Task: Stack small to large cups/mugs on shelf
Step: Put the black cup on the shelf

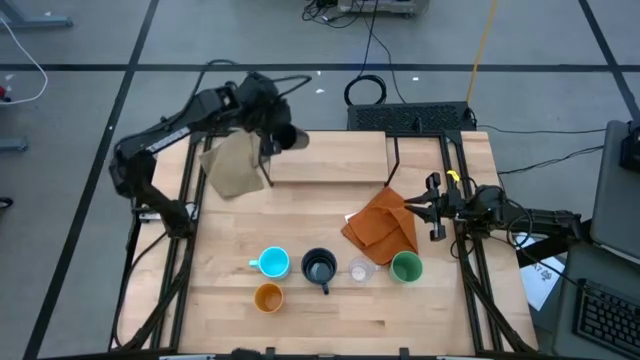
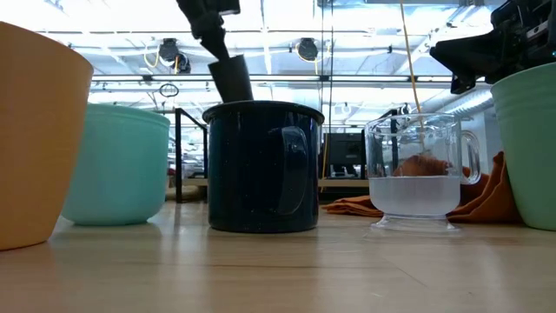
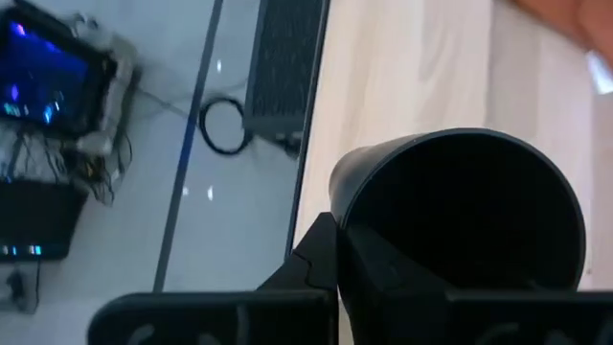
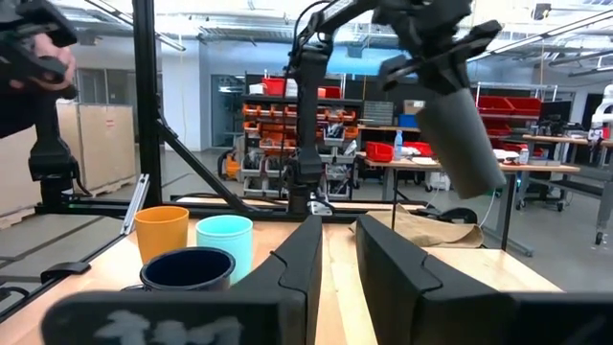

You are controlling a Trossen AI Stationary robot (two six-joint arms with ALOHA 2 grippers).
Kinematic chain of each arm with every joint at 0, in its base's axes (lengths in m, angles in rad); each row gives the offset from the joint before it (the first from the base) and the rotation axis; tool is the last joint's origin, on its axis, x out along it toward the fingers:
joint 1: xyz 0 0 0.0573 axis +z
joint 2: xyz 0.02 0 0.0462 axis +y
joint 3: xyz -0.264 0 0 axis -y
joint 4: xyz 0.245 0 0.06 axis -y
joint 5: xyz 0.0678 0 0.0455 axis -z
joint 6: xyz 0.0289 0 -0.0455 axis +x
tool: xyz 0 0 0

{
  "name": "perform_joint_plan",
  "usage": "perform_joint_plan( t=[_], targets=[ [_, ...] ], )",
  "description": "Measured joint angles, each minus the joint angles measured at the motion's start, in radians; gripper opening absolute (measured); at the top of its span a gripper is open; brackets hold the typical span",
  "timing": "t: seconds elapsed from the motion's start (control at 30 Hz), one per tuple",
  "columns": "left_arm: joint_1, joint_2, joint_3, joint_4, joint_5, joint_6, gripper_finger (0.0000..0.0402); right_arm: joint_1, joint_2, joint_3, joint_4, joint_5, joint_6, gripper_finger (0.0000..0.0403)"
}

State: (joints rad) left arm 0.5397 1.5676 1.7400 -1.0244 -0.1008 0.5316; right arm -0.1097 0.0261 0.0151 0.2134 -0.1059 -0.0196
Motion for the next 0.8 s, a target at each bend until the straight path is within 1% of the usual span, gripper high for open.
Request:
perform_joint_plan(
  t=[0.13, 0.27, 0.43, 0.57, 0.7, 0.8],
  targets=[
    [0.048, 0.08, 0.124, -0.073, 0.005, 0.048, 0.0, 0.0, 0.0, 0.0, 0.0, 0.0, 0.0, 0.0061],
    [0.088, 0.154, 0.247, -0.161, 0.059, 0.088, 0.0, 0.0, 0.0, 0.0, 0.0, 0.0, 0.0, 0.0061],
    [0.141, 0.243, 0.357, -0.26, 0.067, 0.125, 0.0, 0.0, 0.0, 0.0, 0.0, 0.0, 0.0, 0.0061],
    [0.183, 0.3, 0.393, -0.303, 0.065, 0.144, 0.0, 0.0, 0.0, 0.0, -0.001, 0.0, 0.0, 0.0061],
    [0.211, 0.338, 0.397, -0.306, 0.101, 0.155, 0.0, 0.0, 0.0, 0.0, -0.001, 0.0, 0.0, 0.0061],
    [0.218, 0.36, 0.397, -0.307, 0.1, 0.171, 0.0, 0.0, 0.0, 0.0, -0.001, 0.0, -0.004, 0.0061]
  ],
)
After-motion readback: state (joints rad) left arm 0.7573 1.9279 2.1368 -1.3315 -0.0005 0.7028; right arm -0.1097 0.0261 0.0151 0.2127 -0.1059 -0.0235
